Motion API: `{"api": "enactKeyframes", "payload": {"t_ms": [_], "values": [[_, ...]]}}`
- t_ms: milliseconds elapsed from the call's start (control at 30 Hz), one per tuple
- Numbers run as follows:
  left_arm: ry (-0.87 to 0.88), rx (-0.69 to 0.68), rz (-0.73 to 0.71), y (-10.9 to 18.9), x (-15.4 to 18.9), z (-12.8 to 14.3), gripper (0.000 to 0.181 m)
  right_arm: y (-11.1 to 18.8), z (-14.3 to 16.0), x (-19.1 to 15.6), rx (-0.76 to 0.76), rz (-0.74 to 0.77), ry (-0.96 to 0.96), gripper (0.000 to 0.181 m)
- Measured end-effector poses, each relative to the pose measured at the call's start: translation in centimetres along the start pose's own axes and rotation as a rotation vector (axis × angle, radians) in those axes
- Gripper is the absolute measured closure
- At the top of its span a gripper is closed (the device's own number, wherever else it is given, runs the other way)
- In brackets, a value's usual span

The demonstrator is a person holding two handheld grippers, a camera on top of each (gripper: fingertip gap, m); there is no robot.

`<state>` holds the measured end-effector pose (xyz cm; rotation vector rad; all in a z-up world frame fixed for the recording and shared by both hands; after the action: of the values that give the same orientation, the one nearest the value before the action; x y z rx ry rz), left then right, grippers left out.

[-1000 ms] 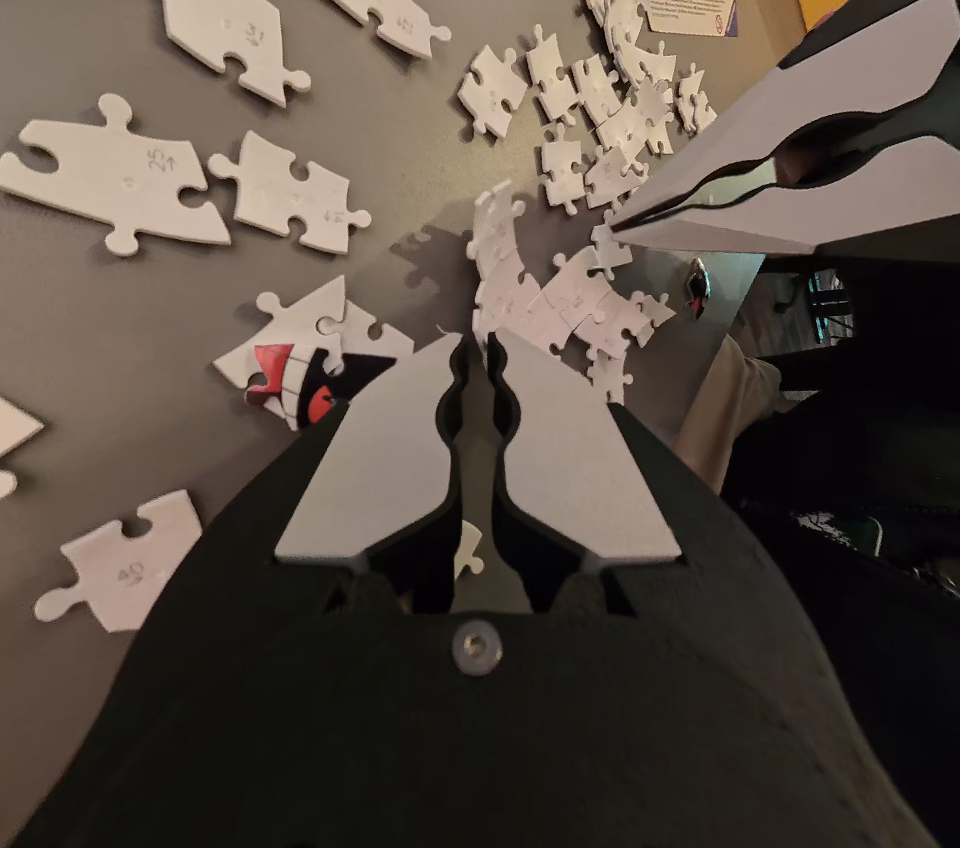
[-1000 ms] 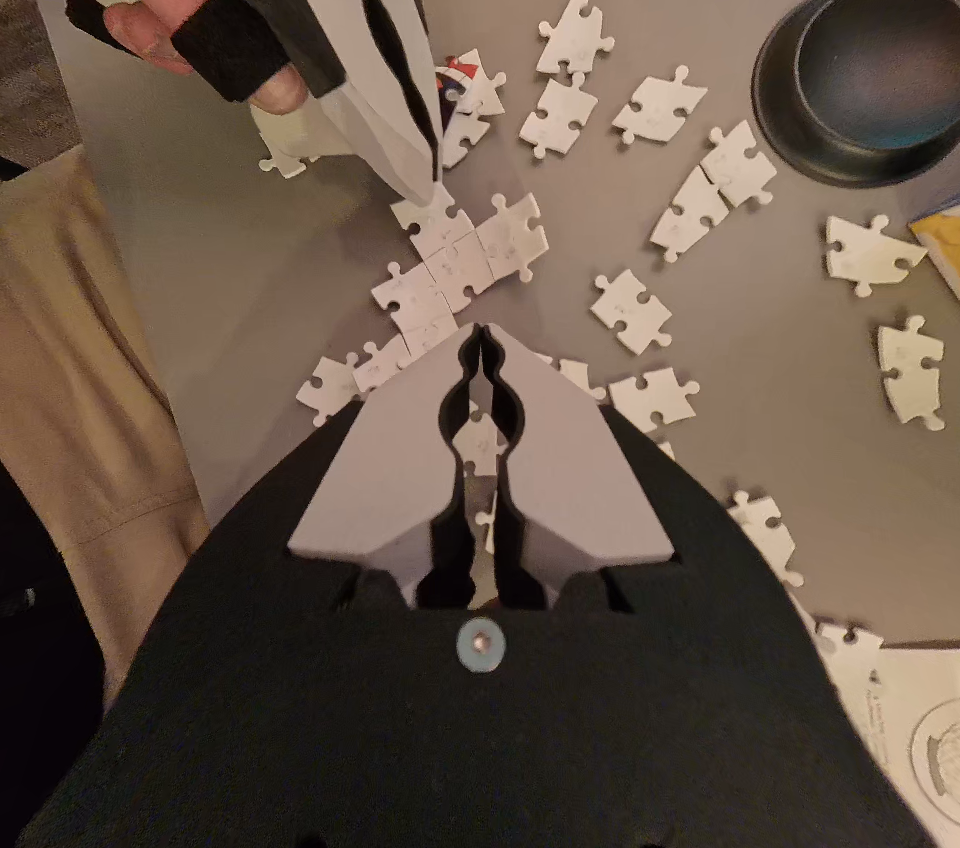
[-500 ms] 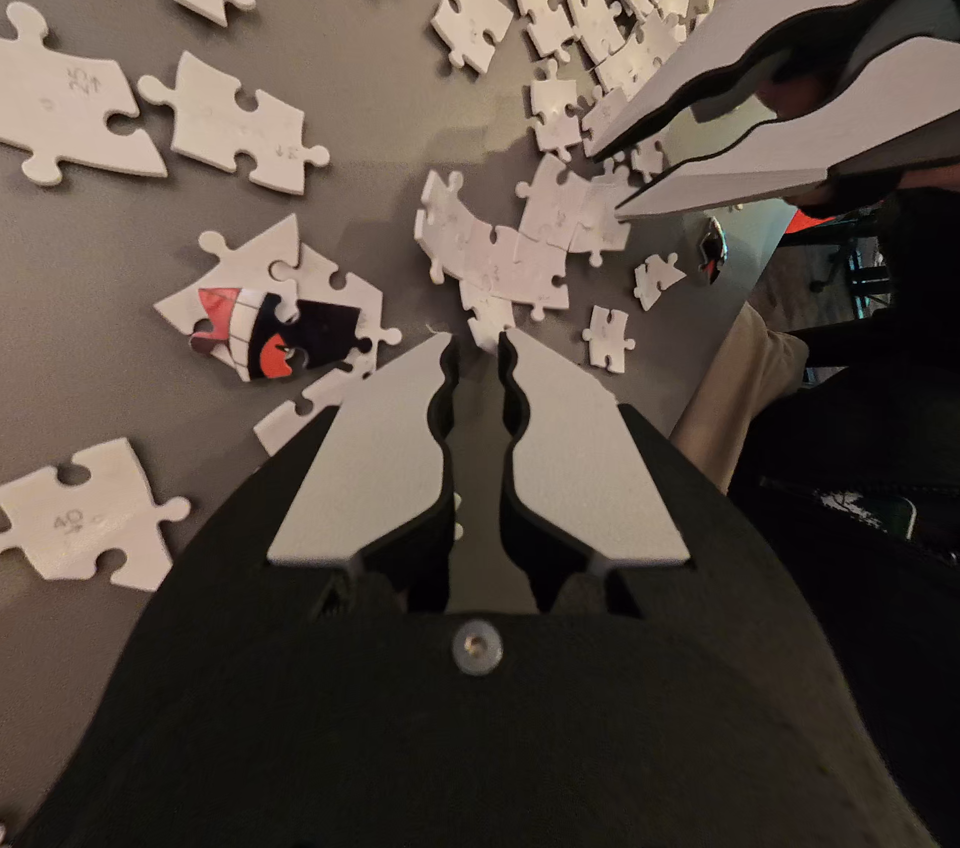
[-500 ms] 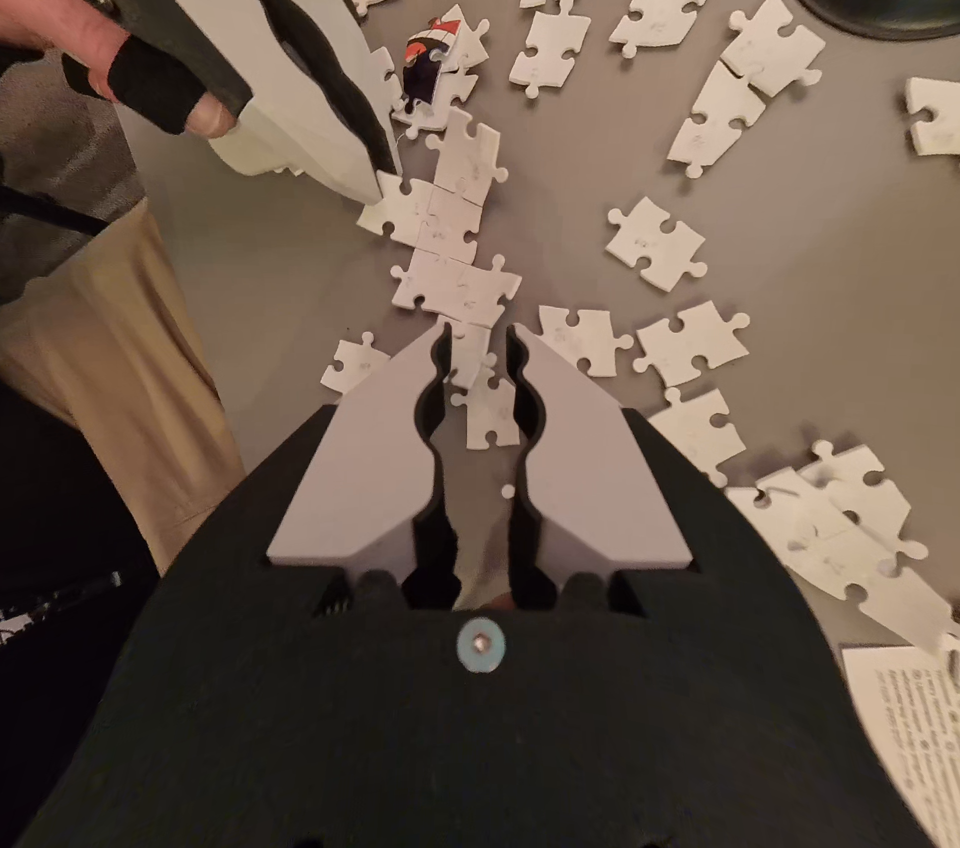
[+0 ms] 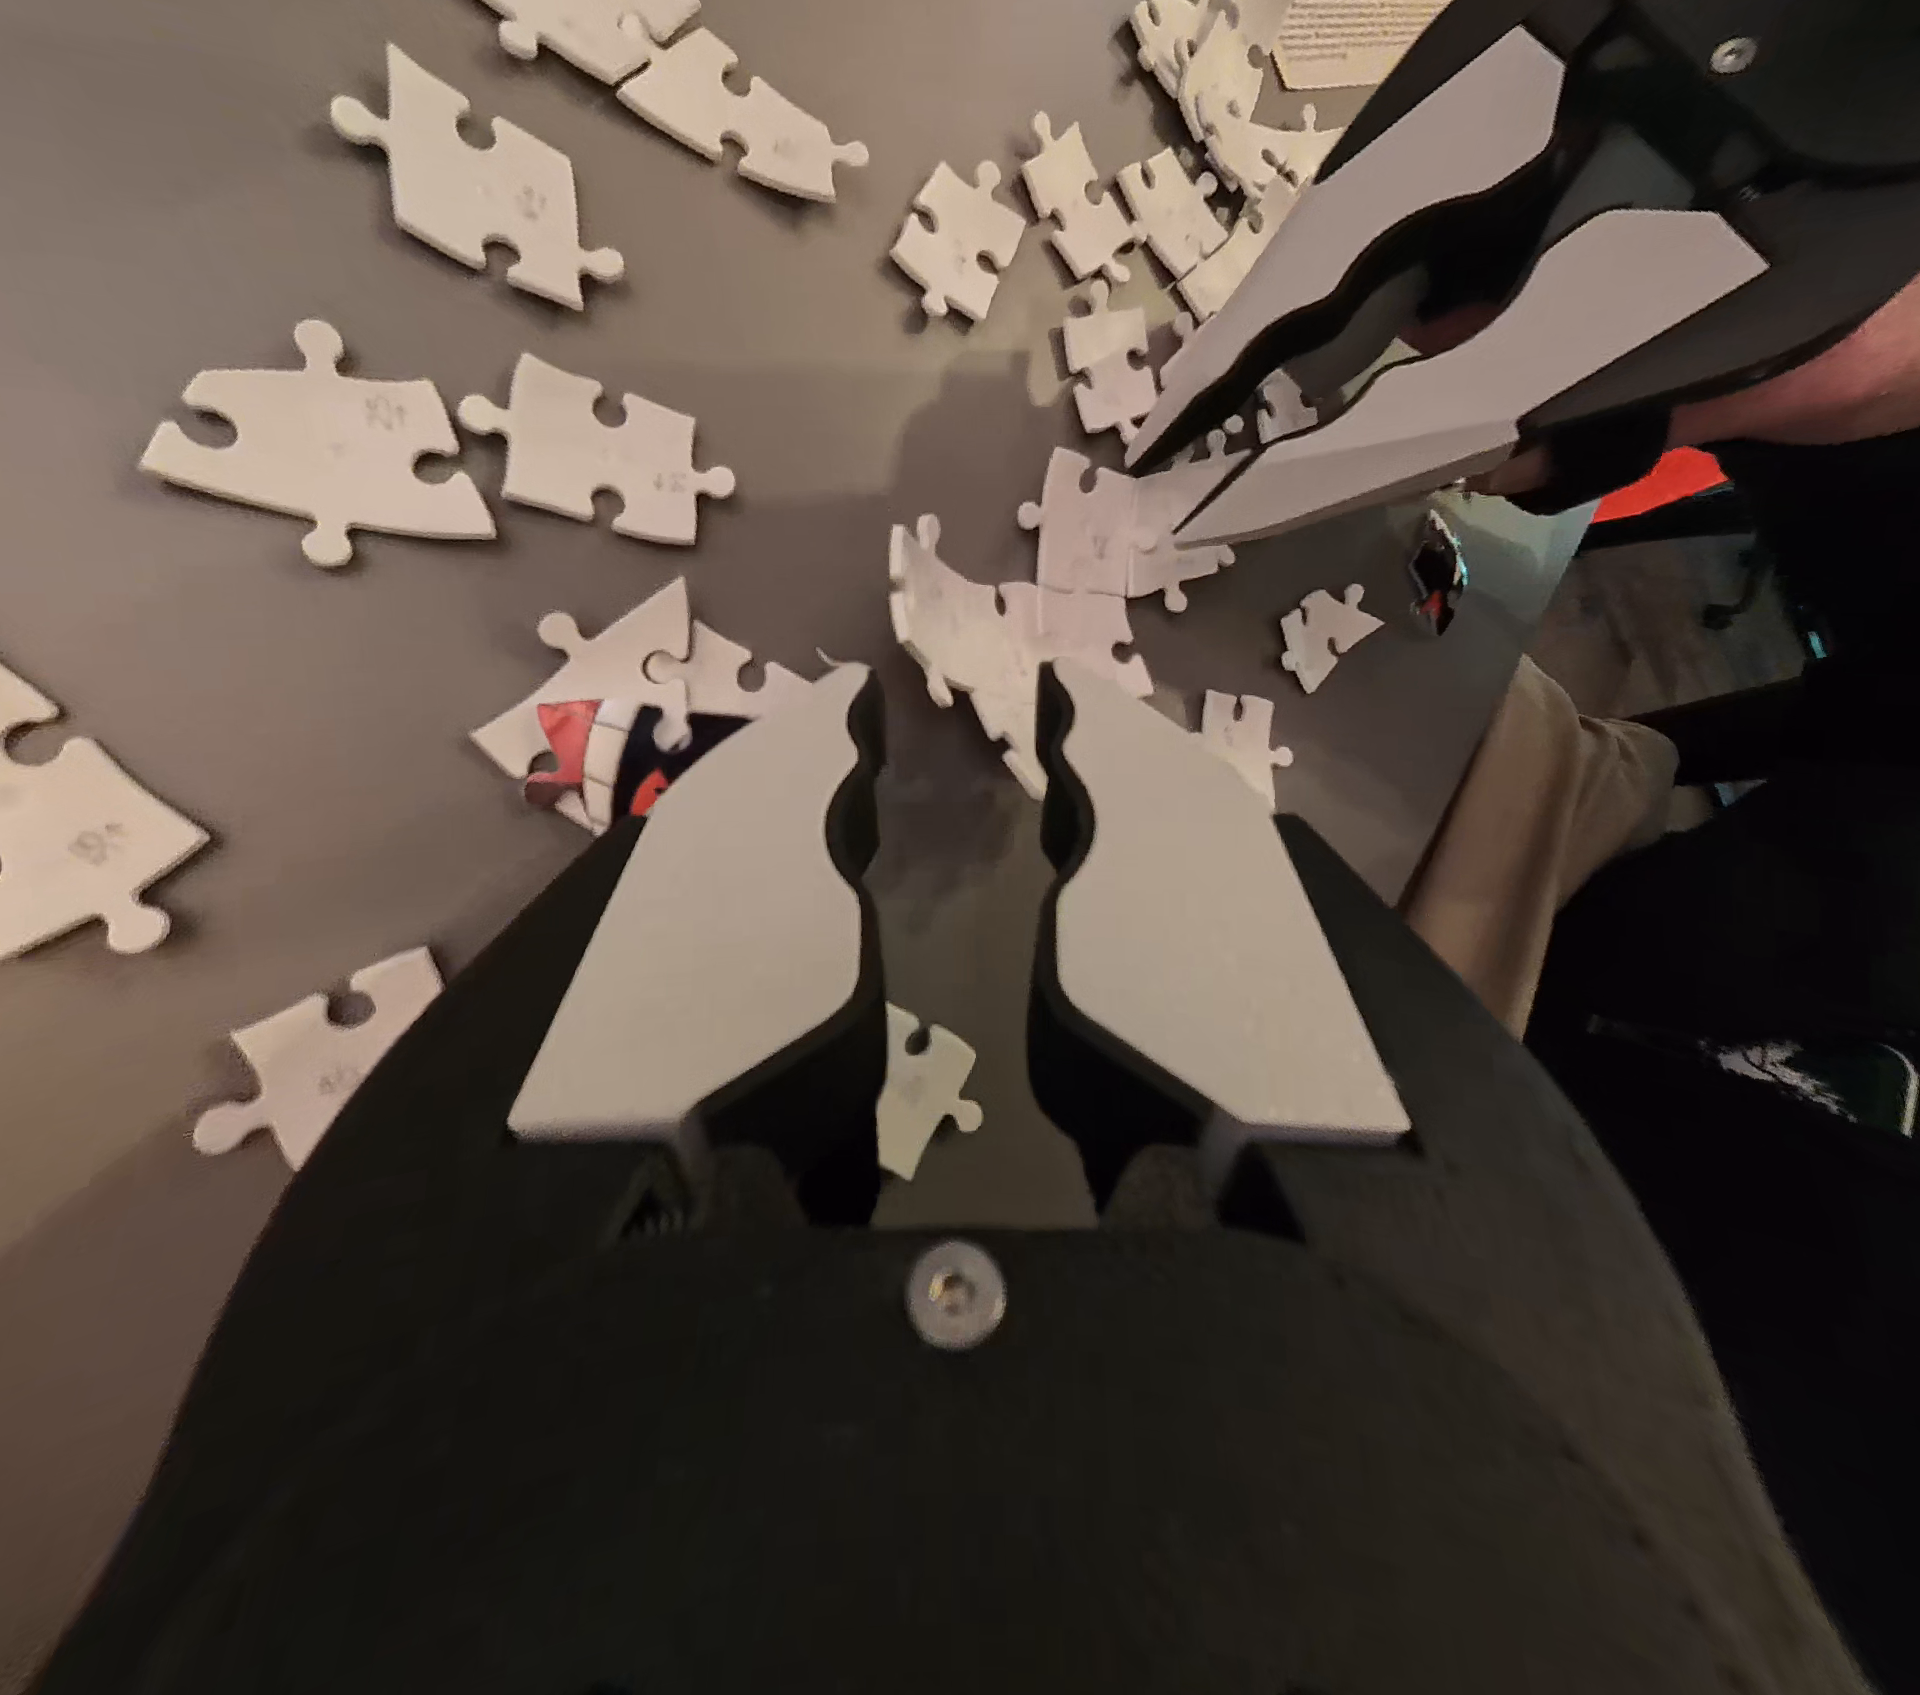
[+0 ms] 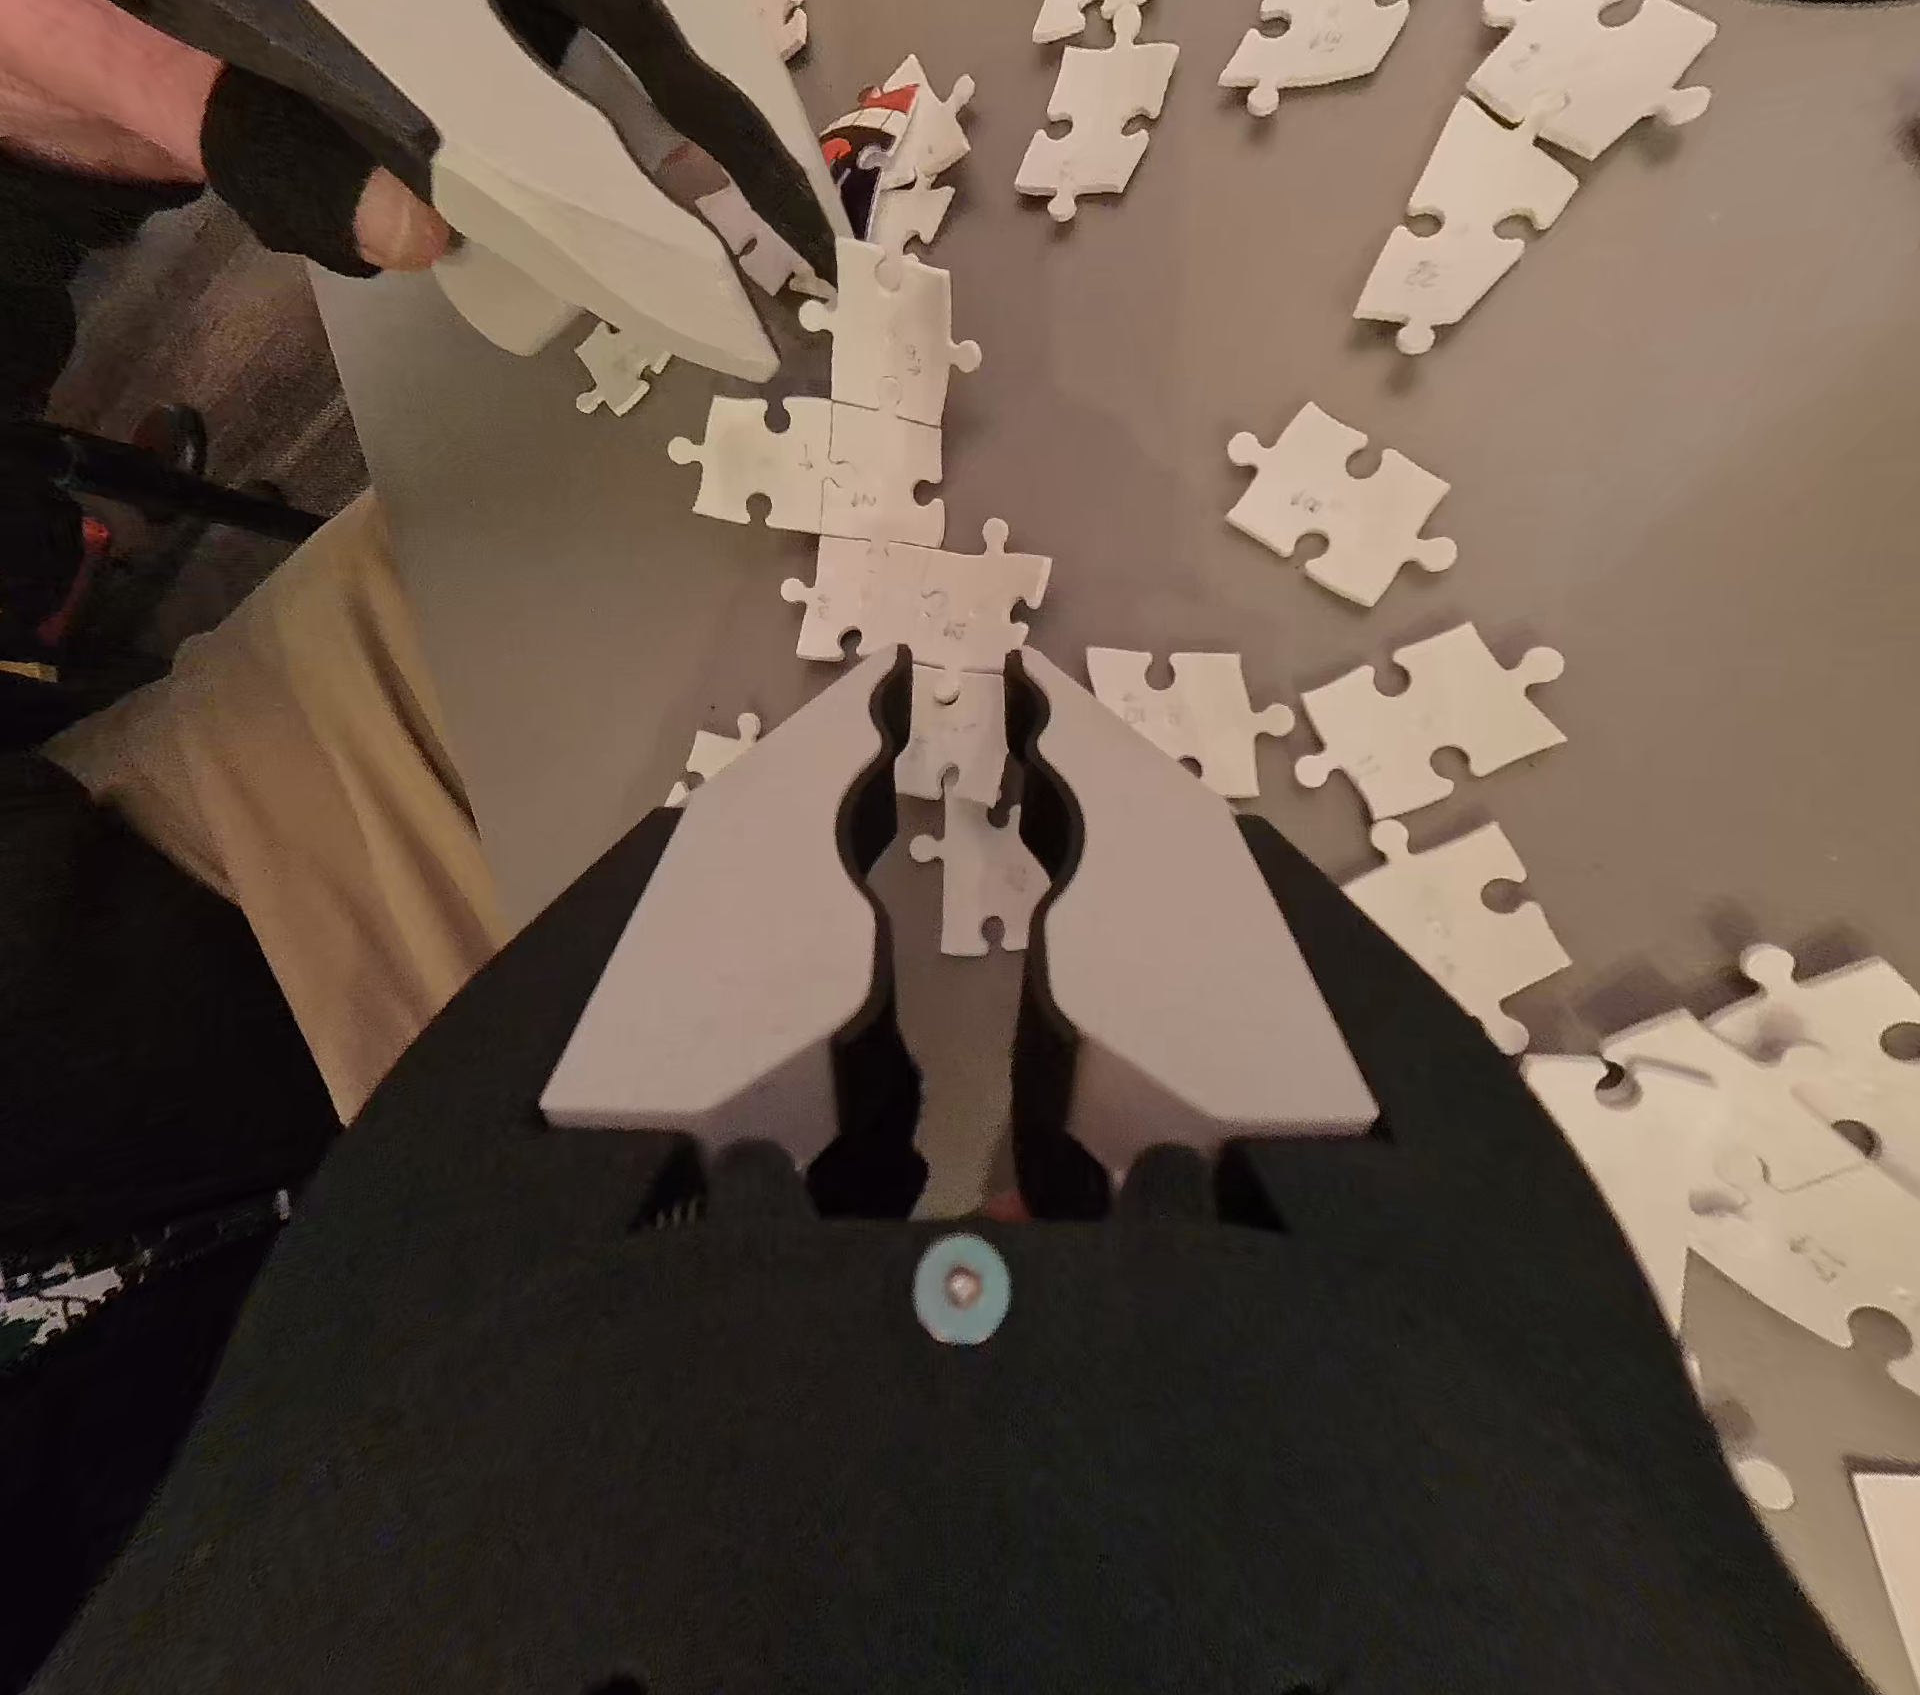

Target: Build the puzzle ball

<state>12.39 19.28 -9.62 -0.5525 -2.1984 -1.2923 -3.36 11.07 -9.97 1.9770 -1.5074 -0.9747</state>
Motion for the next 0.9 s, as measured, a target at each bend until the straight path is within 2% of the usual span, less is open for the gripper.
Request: {"api": "enactKeyframes", "payload": {"t_ms": [133,333,900], "values": [[-0.008,-0.035,-0.019,-1.2,0.0,0.0,0.156,0.1,0.0,0.0,0.001,0.005,0.006,0.166],[-0.023,-0.038,-0.03,-1.8,0.0,0.1,0.173,0.3,0.0,0.1,0.008,0.003,0.005,0.166],[-0.057,0.03,0.05,-1.6,0.5,0.4,0.179,0.0,0.0,0.3,0.038,-0.068,-0.049,0.161]]}}
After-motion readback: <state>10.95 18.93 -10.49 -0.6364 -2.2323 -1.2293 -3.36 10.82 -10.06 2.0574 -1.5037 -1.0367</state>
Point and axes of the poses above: each gripper's, where its closed fingertips meet, y back along the fingers, z out of its underside, x = y × z across the jaws, the point moved 8 cm from there along y, back along the fingers, and after that the axes turned 13 degrees about y, right-handed, at the moved point
